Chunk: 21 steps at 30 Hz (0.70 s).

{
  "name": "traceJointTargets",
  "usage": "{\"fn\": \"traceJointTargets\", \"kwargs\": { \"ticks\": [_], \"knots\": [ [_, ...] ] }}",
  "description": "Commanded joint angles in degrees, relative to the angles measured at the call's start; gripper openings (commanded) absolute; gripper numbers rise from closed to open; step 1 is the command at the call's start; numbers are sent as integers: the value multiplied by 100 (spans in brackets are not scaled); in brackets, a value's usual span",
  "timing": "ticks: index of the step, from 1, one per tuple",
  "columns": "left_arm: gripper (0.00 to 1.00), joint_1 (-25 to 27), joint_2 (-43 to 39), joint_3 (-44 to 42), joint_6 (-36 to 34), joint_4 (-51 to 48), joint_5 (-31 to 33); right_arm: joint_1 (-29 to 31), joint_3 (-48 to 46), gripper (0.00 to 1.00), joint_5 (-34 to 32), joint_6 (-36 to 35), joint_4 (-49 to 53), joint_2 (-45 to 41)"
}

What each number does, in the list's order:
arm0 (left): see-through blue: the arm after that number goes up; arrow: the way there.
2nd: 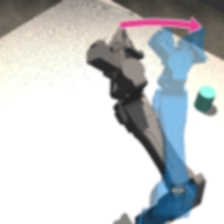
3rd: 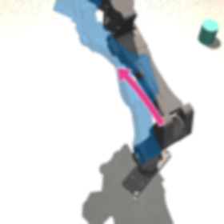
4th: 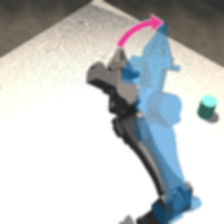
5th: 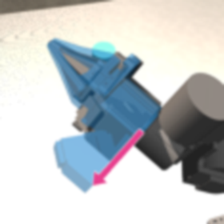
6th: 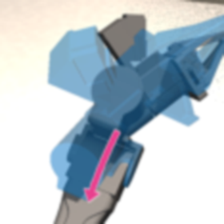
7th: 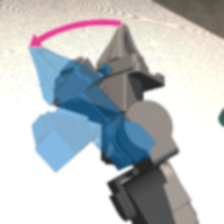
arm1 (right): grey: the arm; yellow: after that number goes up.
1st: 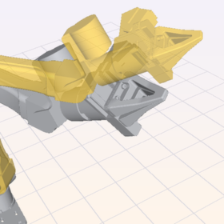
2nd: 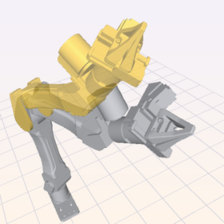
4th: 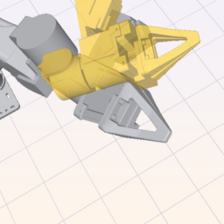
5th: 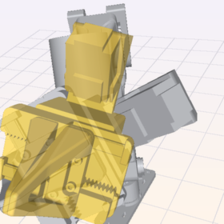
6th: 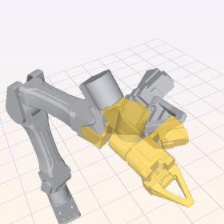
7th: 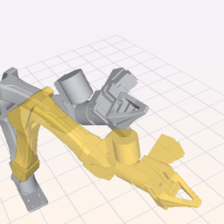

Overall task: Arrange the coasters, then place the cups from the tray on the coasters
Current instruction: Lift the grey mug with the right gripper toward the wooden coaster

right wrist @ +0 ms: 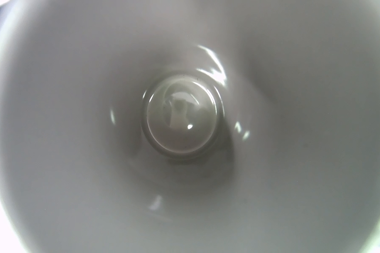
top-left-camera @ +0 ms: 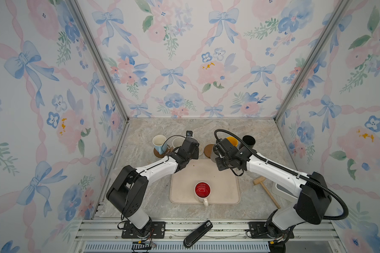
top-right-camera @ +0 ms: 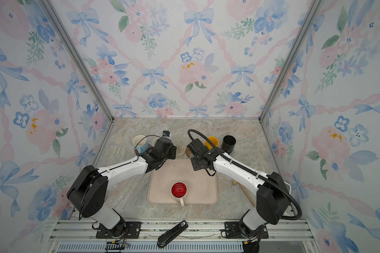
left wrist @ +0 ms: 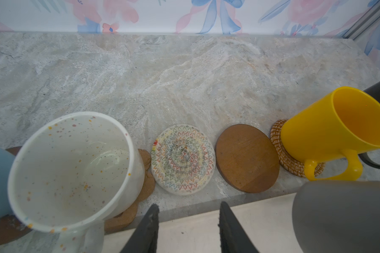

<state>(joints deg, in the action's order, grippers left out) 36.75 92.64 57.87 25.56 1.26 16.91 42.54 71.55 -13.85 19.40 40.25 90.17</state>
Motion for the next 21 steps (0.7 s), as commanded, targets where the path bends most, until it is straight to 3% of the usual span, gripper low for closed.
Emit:
{"fn": "traceJointTargets", "kwargs": {
  "ticks": [1, 21],
  "knots": [
    [42, -38, -44, -72, -65, 76, 36, -112, 500, 0, -189, -290, -362, 219],
    [42, -85, -27, -94, -62, 112, -17, -537, 1487, 0, -43, -339, -709, 1519]
  ]
}}
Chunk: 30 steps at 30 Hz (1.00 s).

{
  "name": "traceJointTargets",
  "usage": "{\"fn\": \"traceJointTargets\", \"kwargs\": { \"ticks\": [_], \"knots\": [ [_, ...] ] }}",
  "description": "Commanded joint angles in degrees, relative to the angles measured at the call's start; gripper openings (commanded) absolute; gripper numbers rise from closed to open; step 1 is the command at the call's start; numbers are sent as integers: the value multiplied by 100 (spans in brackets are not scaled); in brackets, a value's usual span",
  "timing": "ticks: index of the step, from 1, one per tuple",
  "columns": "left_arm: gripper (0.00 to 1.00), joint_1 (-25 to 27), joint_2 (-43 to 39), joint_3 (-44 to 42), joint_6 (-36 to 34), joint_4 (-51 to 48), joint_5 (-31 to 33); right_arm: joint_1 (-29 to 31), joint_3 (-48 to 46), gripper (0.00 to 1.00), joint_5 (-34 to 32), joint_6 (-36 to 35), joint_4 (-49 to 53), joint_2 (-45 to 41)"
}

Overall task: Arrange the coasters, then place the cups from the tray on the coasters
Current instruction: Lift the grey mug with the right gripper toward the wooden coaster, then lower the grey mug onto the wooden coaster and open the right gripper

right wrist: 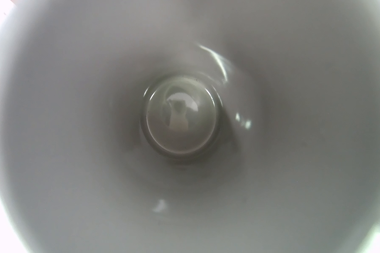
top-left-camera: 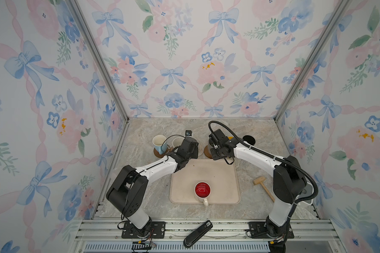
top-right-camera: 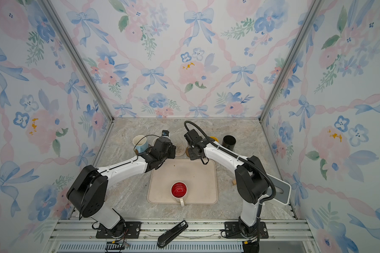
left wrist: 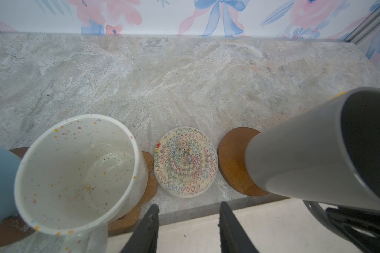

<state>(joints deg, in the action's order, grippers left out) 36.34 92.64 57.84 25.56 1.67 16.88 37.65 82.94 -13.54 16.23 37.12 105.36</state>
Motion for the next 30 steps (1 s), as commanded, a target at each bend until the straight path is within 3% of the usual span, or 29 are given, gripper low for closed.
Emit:
{"fn": "traceJointTargets", "kwargs": {
  "ticks": [1, 30],
  "knots": [
    [42, -48, -19, -94, -60, 78, -20, -56, 373, 0, -70, -15, -407, 23],
    [42, -56, -10, -105, -35, 88, -65, -153, 640, 0, -70, 46, -344, 507]
  ]
}}
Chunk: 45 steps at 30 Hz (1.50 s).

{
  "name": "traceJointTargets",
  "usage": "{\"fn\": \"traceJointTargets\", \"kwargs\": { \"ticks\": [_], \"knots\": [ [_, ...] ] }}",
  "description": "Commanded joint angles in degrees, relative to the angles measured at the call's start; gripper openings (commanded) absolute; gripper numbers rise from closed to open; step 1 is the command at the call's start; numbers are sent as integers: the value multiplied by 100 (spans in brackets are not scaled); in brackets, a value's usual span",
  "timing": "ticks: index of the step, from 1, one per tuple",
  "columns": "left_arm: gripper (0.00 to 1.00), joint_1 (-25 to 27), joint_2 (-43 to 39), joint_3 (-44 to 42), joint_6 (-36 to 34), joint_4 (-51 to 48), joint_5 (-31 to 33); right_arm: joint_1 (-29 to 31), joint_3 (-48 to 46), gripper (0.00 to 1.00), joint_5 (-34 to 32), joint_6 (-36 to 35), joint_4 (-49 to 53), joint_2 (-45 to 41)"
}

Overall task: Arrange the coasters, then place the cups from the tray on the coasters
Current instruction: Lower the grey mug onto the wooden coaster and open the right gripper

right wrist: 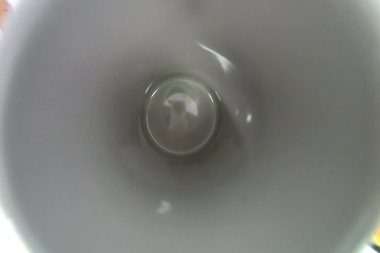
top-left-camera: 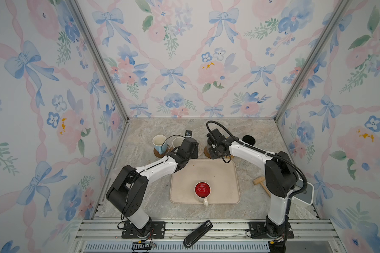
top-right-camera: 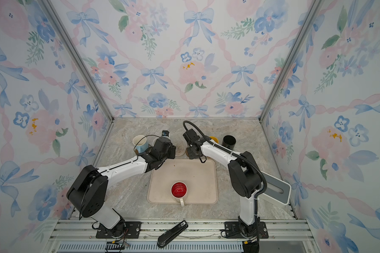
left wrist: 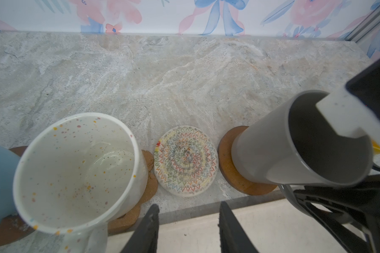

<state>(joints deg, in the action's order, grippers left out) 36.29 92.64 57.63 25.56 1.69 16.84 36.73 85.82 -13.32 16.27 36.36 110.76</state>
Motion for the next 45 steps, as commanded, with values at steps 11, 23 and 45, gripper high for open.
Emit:
{"fn": "traceJointTargets", "kwargs": {
  "ticks": [11, 23, 45],
  "knots": [
    [42, -51, -23, -80, -40, 86, -60, -65, 331, 0, -89, 79, -221, 15],
    [42, -48, -3, -83, -37, 85, -61, -88, 313, 0, -100, 107, -177, 80],
    [42, -61, -14, -84, -51, 85, -77, -135, 296, 16, 23, 235, -111, 134]
  ]
}}
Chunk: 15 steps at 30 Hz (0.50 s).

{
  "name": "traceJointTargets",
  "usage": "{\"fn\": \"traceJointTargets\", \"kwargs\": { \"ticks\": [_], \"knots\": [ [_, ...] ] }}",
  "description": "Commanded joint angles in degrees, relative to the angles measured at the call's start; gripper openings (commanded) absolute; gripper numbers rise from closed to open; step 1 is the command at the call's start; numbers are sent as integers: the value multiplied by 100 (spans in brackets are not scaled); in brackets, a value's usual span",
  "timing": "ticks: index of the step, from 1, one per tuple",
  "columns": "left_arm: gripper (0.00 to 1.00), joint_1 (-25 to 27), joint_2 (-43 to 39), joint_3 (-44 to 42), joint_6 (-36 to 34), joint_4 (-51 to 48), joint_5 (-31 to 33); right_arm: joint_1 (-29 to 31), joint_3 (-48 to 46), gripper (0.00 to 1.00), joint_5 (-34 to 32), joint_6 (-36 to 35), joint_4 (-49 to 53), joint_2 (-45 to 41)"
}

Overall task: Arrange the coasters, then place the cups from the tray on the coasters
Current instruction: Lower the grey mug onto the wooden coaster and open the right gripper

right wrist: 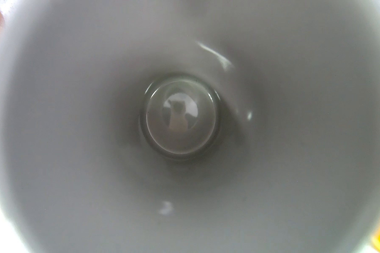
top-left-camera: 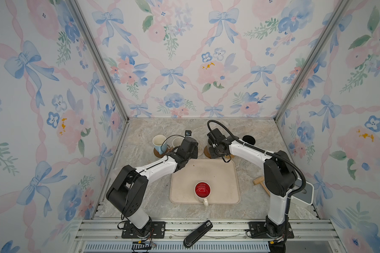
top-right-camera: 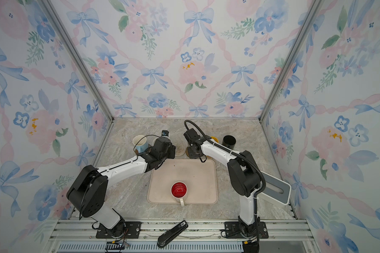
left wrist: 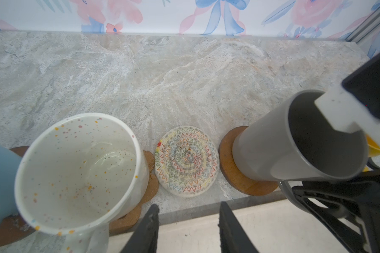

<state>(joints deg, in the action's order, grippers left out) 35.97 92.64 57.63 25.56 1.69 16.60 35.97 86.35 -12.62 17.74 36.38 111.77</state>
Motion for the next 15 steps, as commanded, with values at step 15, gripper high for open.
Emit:
{"fn": "traceJointTargets", "kwargs": {
  "ticks": [15],
  "knots": [
    [42, -24, -27, -88, -45, 92, -68, -73, 172, 37, -30, 129, -131, -14]
  ]
}}
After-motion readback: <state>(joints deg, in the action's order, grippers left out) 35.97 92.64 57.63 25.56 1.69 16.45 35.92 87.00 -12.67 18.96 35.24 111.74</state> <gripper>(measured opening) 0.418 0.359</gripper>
